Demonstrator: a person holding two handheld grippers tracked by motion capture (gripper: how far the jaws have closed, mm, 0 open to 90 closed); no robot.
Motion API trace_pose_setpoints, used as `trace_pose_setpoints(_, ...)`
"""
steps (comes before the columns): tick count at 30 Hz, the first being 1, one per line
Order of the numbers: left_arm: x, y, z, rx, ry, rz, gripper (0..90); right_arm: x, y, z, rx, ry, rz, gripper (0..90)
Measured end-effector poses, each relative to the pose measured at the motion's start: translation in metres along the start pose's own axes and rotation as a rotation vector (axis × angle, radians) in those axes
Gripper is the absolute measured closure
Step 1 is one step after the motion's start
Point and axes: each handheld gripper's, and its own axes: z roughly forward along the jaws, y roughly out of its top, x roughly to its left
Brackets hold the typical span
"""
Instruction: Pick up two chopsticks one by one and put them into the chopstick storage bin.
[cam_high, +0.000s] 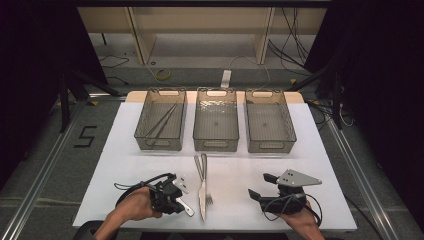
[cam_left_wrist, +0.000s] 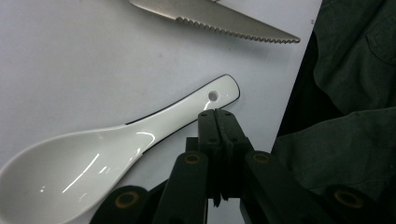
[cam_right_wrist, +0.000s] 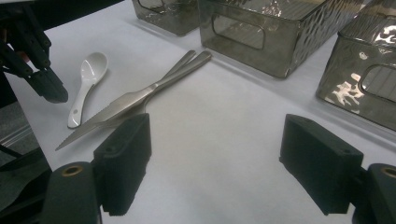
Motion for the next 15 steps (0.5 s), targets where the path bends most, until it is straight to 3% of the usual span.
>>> trace_pose_setpoints(7,0.002,0.0,0.011,0.056,0.022,-0.006,88.8,0.0,0.0,0.0,0.002,-0.001,-0.003,25.6)
trace_pose_setpoints(15,0.005,0.005,0.013,0.043,0.035,-0.03,88.8,-0.001,-0.001,-0.002,-0.004,-0.008,0.006,25.6)
